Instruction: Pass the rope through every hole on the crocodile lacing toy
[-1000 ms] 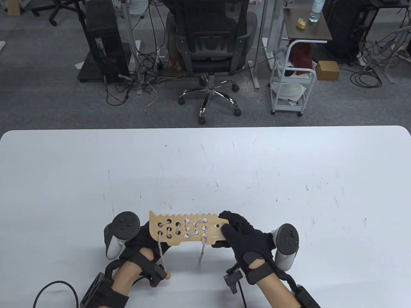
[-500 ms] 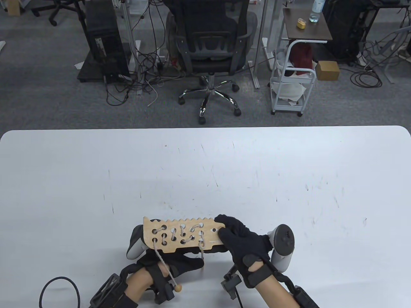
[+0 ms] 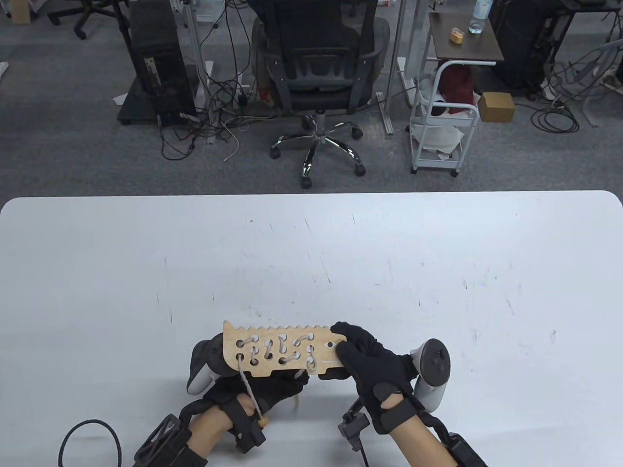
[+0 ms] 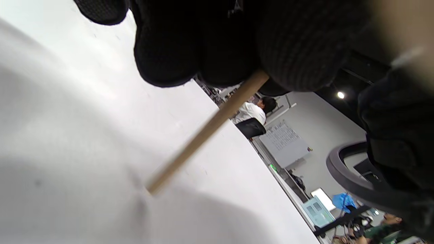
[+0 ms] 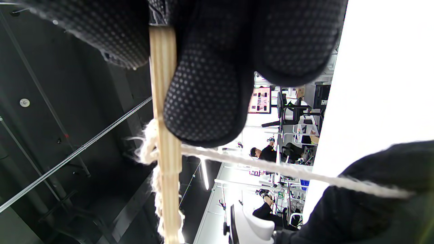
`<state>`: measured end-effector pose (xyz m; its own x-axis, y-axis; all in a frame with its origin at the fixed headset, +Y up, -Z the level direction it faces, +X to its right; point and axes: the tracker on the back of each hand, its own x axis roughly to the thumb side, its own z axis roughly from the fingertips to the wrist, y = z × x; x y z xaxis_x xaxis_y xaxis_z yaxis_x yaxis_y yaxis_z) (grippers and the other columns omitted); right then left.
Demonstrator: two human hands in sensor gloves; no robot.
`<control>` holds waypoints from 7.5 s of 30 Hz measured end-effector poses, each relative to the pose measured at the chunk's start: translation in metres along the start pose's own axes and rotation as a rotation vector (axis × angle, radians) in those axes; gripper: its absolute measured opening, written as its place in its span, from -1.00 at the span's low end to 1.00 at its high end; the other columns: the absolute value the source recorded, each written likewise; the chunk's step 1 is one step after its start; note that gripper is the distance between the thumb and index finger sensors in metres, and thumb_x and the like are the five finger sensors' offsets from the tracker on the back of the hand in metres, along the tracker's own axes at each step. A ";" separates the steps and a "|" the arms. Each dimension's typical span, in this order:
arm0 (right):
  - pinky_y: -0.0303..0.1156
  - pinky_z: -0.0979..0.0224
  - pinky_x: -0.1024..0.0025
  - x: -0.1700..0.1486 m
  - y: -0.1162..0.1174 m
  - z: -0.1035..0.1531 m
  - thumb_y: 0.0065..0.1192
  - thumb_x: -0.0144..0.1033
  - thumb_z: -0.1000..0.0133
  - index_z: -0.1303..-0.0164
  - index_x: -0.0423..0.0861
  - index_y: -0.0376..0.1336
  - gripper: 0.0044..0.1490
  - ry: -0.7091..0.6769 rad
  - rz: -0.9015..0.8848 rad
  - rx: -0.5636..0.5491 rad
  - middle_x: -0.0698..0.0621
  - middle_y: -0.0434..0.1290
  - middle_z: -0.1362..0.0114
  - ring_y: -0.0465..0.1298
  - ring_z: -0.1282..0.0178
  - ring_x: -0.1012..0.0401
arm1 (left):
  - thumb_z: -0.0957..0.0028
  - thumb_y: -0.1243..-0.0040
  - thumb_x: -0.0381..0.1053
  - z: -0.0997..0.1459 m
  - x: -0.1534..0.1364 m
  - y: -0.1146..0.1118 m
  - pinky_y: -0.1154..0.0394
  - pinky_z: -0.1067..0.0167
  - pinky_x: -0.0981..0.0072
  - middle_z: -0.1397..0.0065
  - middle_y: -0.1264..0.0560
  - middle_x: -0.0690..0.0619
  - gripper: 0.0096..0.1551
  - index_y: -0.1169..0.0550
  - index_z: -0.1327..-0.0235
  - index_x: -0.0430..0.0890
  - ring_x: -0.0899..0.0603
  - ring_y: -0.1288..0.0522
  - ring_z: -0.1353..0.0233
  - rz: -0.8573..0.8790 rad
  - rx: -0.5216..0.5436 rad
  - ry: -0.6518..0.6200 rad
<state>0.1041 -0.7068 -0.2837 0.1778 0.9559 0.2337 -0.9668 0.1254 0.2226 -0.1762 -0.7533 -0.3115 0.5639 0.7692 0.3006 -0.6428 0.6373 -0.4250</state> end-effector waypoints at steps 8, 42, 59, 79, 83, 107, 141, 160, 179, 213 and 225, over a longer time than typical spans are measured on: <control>0.61 0.05 0.29 -0.001 -0.011 -0.002 0.29 -0.10 -0.11 -0.28 -0.19 0.28 -0.37 0.008 0.001 -0.040 0.00 0.67 -0.12 0.78 0.20 0.22 | 0.21 -0.48 0.13 0.003 -0.009 0.018 -0.30 -0.44 -0.21 -0.08 -0.68 0.13 -0.56 -0.74 0.03 0.17 -0.11 -0.63 -0.13 -0.073 0.095 0.033; 0.61 0.05 0.28 -0.021 -0.033 -0.012 0.30 -0.10 -0.10 -0.28 -0.20 0.29 -0.37 0.100 0.071 -0.118 -0.02 0.67 -0.11 0.78 0.21 0.21 | 0.17 -0.45 0.07 0.005 -0.030 0.032 -0.27 -0.45 -0.22 -0.14 -0.68 0.11 -0.55 -0.72 -0.03 0.16 -0.13 -0.62 -0.19 -0.312 0.077 0.148; 0.61 0.06 0.28 -0.029 -0.028 -0.013 0.30 -0.10 -0.10 -0.27 -0.21 0.29 -0.37 0.140 0.107 -0.094 -0.02 0.67 -0.11 0.78 0.22 0.21 | 0.18 -0.46 0.18 0.000 -0.030 0.016 -0.08 -0.52 -0.22 -0.50 -0.42 0.09 -0.56 -0.73 -0.01 0.39 -0.21 -0.30 -0.53 -0.415 -0.033 0.183; 0.61 0.06 0.27 -0.033 -0.026 -0.014 0.30 -0.10 -0.10 -0.27 -0.21 0.29 -0.37 0.158 0.105 -0.088 -0.02 0.68 -0.10 0.78 0.22 0.21 | 0.19 -0.49 0.18 -0.002 -0.029 0.011 -0.03 -0.53 -0.22 -0.58 -0.32 0.08 -0.41 -0.62 -0.19 0.38 -0.22 -0.21 -0.58 -0.446 -0.092 0.219; 0.61 0.06 0.28 -0.033 -0.027 -0.014 0.30 -0.10 -0.10 -0.27 -0.21 0.29 -0.37 0.161 0.092 -0.092 -0.02 0.68 -0.11 0.78 0.22 0.21 | 0.19 -0.48 0.19 0.002 -0.032 0.021 -0.03 -0.53 -0.24 -0.58 -0.33 0.08 -0.40 -0.61 -0.21 0.38 -0.23 -0.22 -0.58 -0.416 -0.047 0.228; 0.61 0.05 0.28 -0.034 -0.036 -0.015 0.30 -0.11 -0.10 -0.27 -0.21 0.29 -0.37 0.180 0.099 -0.116 -0.02 0.67 -0.11 0.78 0.21 0.21 | 0.14 -0.37 0.26 0.042 -0.052 0.102 0.03 -0.54 -0.30 -0.62 -0.29 0.05 -0.32 -0.50 -0.34 0.40 -0.26 -0.16 -0.65 -0.277 0.390 0.366; 0.60 0.05 0.27 -0.033 -0.028 -0.014 0.30 -0.12 -0.09 -0.28 -0.20 0.29 -0.37 0.138 0.112 -0.073 -0.02 0.67 -0.12 0.78 0.21 0.20 | 0.01 -0.16 0.26 0.062 -0.088 0.117 0.03 -0.53 -0.27 -0.62 -0.29 0.04 -0.38 -0.47 -0.40 0.31 -0.29 -0.12 -0.65 0.306 0.513 0.489; 0.60 0.05 0.26 -0.040 -0.035 -0.013 0.30 -0.12 -0.10 -0.28 -0.21 0.28 -0.36 0.210 0.151 -0.101 -0.03 0.67 -0.11 0.78 0.20 0.19 | 0.04 -0.17 0.33 0.063 -0.067 0.124 0.21 -0.52 -0.33 -0.72 -0.12 0.15 -0.30 -0.37 -0.46 0.43 -0.26 0.08 -0.73 0.009 0.515 0.392; 0.56 -0.03 0.21 -0.064 -0.038 -0.076 0.24 -0.15 -0.13 -0.35 -0.23 0.21 -0.34 0.429 0.252 -0.131 -0.08 0.61 -0.21 0.74 0.09 0.14 | 0.04 -0.16 0.34 0.058 -0.058 0.121 0.23 -0.52 -0.34 -0.73 -0.10 0.14 -0.30 -0.36 -0.47 0.45 -0.26 0.10 -0.73 -0.066 0.485 0.363; 0.54 0.01 0.12 -0.090 -0.037 -0.147 0.29 -0.10 -0.07 -0.34 -0.22 0.27 -0.29 0.532 1.160 -0.162 -0.08 0.67 -0.11 0.74 0.21 0.11 | 0.03 -0.16 0.33 0.055 -0.052 0.116 0.24 -0.52 -0.34 -0.73 -0.08 0.13 -0.30 -0.35 -0.47 0.45 -0.27 0.11 -0.73 -0.053 0.438 0.318; -0.24 -0.51 -0.38 -0.051 -0.046 -0.133 0.36 0.07 -0.02 -0.50 -0.03 0.13 -0.12 0.415 1.447 -0.167 -0.14 0.31 -0.52 0.28 -0.46 -0.19 | 0.03 -0.16 0.33 0.054 -0.054 0.114 0.28 -0.50 -0.35 -0.74 -0.06 0.13 -0.29 -0.35 -0.48 0.45 -0.23 0.15 -0.75 -0.107 0.424 0.341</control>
<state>0.1155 -0.7256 -0.4314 -0.9511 0.2797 -0.1308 -0.2723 -0.9595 -0.0715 -0.3082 -0.7195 -0.3299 0.7280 0.6856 0.0001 -0.6855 0.7280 -0.0051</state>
